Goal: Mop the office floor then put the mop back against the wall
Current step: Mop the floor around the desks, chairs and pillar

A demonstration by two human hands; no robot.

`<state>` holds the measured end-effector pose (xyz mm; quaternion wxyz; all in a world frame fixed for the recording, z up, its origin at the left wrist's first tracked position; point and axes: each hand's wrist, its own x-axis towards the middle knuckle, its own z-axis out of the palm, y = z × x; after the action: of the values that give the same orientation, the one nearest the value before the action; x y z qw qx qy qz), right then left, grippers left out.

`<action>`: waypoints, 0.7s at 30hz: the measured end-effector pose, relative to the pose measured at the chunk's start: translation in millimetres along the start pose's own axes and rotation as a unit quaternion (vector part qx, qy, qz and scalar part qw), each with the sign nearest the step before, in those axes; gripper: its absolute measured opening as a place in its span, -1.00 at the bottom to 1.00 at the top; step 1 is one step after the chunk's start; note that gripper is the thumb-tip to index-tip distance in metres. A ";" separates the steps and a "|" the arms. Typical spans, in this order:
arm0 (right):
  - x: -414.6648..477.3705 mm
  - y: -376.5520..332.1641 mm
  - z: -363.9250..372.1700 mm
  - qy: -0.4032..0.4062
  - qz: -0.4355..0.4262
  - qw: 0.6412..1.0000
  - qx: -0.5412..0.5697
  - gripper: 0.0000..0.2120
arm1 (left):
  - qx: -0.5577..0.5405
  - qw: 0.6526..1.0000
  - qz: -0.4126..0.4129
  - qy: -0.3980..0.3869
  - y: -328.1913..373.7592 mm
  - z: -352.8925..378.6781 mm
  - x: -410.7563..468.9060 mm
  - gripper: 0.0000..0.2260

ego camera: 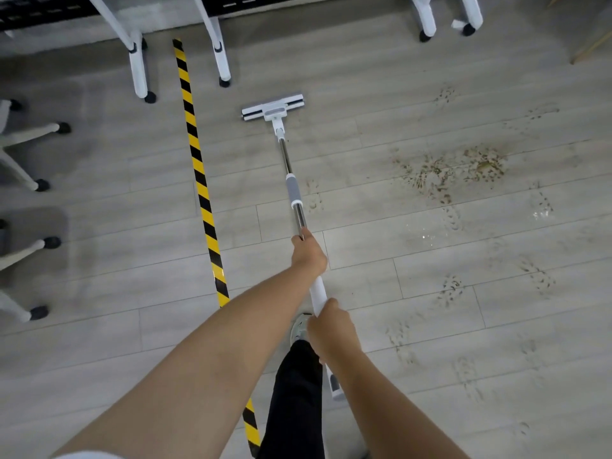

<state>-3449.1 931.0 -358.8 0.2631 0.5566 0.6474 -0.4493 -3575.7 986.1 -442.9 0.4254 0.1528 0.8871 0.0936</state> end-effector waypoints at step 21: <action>-240.8 362.5 21.2 -0.035 0.011 0.998 -0.044 -0.74 | -0.164 0.983 -0.029 -0.070 -76.3 257.1 -345.4 -0.34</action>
<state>-3047.3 787.4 -270.8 0.3149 0.5357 0.6507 -0.4365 -3184.7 802.8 -374.2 0.5084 0.0610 0.8317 0.2148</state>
